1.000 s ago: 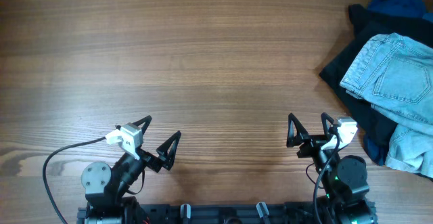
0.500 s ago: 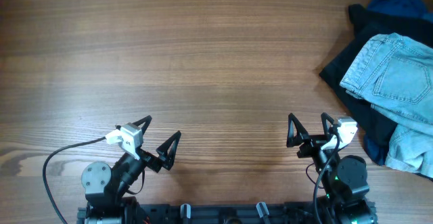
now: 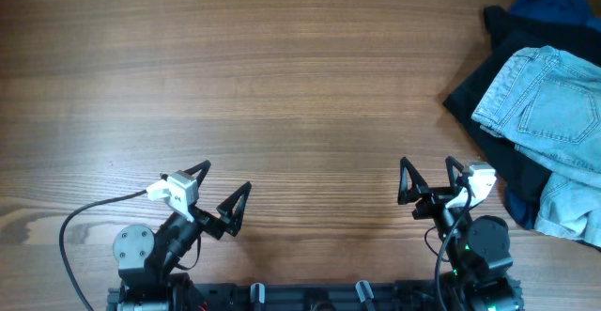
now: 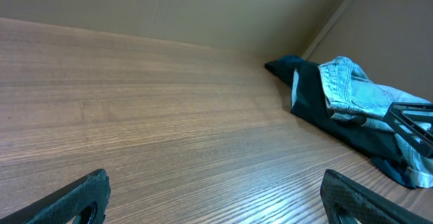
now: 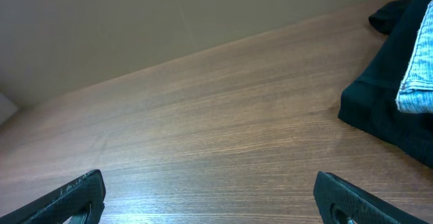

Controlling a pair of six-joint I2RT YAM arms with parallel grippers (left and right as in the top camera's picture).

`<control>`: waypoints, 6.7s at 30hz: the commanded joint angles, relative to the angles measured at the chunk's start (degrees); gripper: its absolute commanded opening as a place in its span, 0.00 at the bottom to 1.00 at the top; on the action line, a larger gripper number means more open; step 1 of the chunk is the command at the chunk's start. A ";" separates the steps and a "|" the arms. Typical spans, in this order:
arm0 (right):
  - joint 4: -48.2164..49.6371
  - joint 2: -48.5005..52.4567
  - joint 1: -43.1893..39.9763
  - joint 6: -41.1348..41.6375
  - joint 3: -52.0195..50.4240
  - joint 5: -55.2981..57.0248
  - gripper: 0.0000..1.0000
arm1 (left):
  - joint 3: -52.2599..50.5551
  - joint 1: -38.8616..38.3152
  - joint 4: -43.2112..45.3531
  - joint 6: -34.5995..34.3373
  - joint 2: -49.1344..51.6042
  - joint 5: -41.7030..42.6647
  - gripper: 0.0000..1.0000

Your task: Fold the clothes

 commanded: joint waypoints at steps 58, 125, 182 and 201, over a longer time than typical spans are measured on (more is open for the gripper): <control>8.20 0.44 0.11 37.27 0.46 -2.47 1.00 | -0.48 -0.22 0.33 -0.94 0.00 1.11 1.00; -42.75 71.21 -5.35 -24.65 55.39 26.53 1.00 | -0.48 -0.22 0.33 -0.94 0.00 1.11 1.00; -20.68 93.42 -8.61 -44.26 50.90 46.64 1.00 | -0.48 -0.22 0.33 -0.92 0.00 1.11 1.00; -10.64 93.72 -9.16 -51.87 41.33 56.33 1.00 | -0.48 -0.22 0.33 -0.94 0.00 1.11 1.00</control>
